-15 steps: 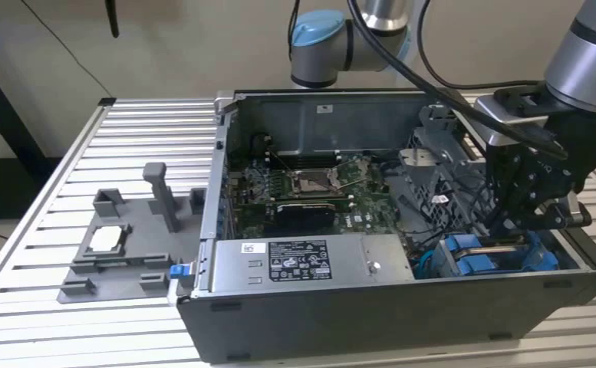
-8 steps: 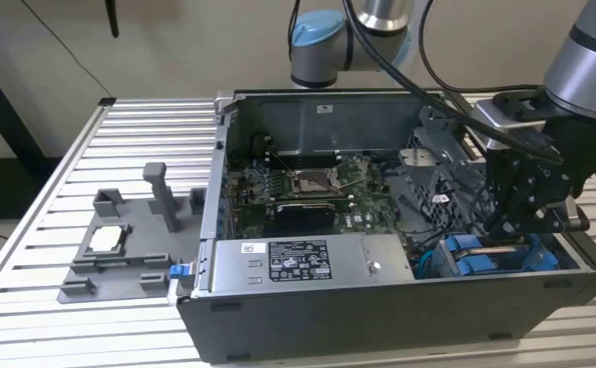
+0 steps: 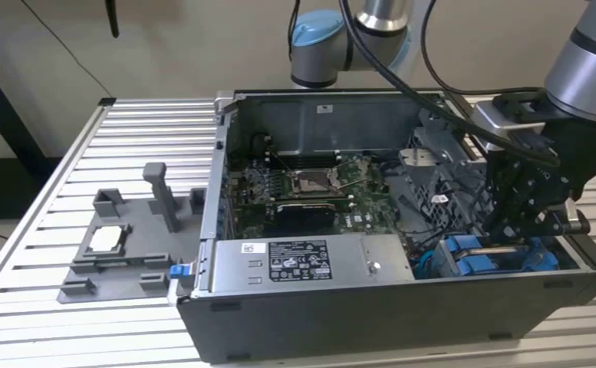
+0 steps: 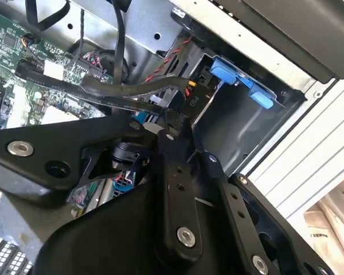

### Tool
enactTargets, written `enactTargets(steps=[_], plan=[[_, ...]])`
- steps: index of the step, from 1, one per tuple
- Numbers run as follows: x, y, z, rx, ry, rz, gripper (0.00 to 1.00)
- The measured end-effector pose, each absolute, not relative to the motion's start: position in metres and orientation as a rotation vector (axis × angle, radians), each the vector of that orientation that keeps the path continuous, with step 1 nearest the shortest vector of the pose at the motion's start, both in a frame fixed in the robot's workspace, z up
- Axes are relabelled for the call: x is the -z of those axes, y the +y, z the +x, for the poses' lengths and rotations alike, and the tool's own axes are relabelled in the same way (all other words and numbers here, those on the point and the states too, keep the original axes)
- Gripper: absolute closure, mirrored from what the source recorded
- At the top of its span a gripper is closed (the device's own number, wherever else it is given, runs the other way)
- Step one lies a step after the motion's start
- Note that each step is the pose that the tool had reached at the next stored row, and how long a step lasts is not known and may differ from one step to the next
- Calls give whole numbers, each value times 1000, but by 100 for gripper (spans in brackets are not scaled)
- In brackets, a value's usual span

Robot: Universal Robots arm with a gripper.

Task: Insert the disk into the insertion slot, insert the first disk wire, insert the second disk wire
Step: 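Insert the second disk wire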

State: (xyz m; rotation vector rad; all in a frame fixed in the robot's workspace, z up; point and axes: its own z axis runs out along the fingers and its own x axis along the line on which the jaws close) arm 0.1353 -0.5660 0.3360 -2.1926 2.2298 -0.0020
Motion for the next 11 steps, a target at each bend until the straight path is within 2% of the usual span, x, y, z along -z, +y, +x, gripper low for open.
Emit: enactTargets(steps=[11], plan=[[-356,-566,135,-16,2257,-2182,76]])
